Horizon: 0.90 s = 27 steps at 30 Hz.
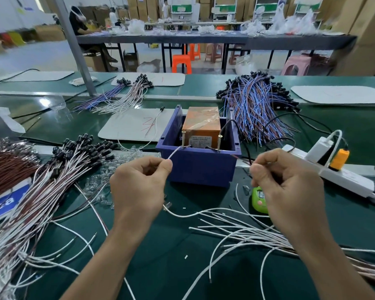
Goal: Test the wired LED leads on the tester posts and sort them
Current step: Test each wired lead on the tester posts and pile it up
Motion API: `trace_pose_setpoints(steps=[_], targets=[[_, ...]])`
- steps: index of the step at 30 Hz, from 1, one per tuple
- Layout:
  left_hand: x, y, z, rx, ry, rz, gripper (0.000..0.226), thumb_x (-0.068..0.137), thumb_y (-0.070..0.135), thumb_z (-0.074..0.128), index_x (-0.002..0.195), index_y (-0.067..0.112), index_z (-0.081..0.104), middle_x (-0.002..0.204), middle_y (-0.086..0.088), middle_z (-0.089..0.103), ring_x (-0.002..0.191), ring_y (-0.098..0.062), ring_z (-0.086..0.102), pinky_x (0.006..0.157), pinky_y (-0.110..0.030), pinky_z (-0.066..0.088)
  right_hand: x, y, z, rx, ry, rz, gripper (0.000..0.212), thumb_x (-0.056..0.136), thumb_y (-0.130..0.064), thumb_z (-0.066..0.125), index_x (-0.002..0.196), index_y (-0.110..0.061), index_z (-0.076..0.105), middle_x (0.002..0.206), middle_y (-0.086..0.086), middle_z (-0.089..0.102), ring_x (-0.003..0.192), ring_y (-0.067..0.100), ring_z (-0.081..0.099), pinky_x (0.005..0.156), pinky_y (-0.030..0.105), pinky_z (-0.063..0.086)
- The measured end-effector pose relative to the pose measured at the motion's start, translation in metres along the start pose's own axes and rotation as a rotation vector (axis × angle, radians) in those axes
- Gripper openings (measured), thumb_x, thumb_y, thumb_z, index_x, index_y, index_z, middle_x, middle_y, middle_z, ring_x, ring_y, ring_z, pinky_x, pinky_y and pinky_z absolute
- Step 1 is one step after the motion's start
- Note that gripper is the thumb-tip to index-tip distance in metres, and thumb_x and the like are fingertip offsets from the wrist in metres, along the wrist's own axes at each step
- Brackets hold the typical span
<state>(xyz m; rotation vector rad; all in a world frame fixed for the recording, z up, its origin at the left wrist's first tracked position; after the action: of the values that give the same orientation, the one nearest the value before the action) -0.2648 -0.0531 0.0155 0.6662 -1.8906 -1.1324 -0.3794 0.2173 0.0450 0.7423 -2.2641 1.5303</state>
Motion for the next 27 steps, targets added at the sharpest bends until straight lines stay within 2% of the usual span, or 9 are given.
trace_pose_setpoints(steps=[3,7,10,16,19,23,27], targets=[[0.003,0.001,0.003,0.011,0.001,0.016,0.015,0.084,0.032,0.081,0.078,0.044,0.075,0.055,0.013,0.067,0.047,-0.008,0.059,0.050,-0.022,0.047,-0.003,0.002,0.006,0.001,-0.018,-0.002,0.006,0.090,-0.031,0.065,0.085,-0.029,0.063,0.067,-0.005,0.068,0.056,0.022,0.060,0.055,0.051,0.056],[0.008,0.005,0.008,0.023,0.018,0.017,0.020,0.083,0.031,0.082,0.067,0.040,0.073,0.053,0.016,0.065,0.043,-0.003,0.053,0.046,-0.015,0.040,-0.004,0.006,0.006,-0.005,-0.016,-0.004,0.006,0.089,-0.034,0.064,0.087,-0.029,0.063,0.067,-0.004,0.067,0.058,0.023,0.060,0.055,0.051,0.056],[0.012,0.006,0.009,0.037,0.049,0.018,0.033,0.084,0.029,0.082,0.057,0.041,0.066,0.055,0.020,0.064,0.045,-0.003,0.055,0.046,-0.013,0.040,-0.005,0.011,0.009,-0.002,-0.023,-0.003,0.011,0.094,-0.026,0.071,0.085,-0.026,0.064,0.066,-0.002,0.067,0.057,0.023,0.058,0.057,0.049,0.055],[0.012,0.007,0.007,0.050,0.078,0.030,0.032,0.084,0.030,0.081,0.059,0.041,0.064,0.055,0.024,0.062,0.046,0.000,0.054,0.048,-0.009,0.037,0.007,0.011,0.019,-0.034,-0.022,-0.005,0.017,0.090,-0.017,0.075,0.077,-0.022,0.065,0.058,-0.006,0.063,0.051,0.017,0.051,0.057,0.030,0.045],[0.013,0.005,0.005,0.048,0.083,0.025,0.029,0.084,0.031,0.080,0.060,0.039,0.066,0.054,0.022,0.062,0.043,-0.001,0.052,0.047,-0.009,0.036,0.016,0.007,0.026,-0.016,-0.030,-0.007,0.016,0.090,-0.017,0.074,0.077,-0.021,0.066,0.057,-0.005,0.063,0.051,0.018,0.052,0.055,0.029,0.044],[0.014,0.001,0.003,0.040,0.083,0.020,0.028,0.084,0.031,0.081,0.061,0.039,0.067,0.056,0.020,0.065,0.043,-0.002,0.054,0.046,-0.011,0.037,0.025,0.002,0.029,-0.005,-0.020,-0.030,0.014,0.090,-0.019,0.074,0.078,-0.021,0.068,0.060,-0.009,0.064,0.049,0.009,0.049,0.050,0.018,0.037],[0.012,0.004,0.003,0.066,0.092,0.026,0.030,0.083,0.031,0.081,0.059,0.040,0.065,0.055,0.025,0.063,0.046,0.002,0.055,0.049,-0.007,0.038,0.030,0.004,0.029,-0.027,-0.009,-0.042,0.013,0.089,-0.021,0.076,0.078,-0.023,0.070,0.064,-0.012,0.067,0.055,0.012,0.057,0.053,0.019,0.042]])
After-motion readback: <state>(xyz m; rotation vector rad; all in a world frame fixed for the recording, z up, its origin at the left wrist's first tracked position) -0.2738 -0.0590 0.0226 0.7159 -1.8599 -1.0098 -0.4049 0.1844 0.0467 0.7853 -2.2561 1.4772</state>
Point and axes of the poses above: each hand's wrist, its own x-axis towards the middle knuckle, its own z-axis out of the palm, y = z × x, the point moved 10 cm from there along x, towards the middle knuckle
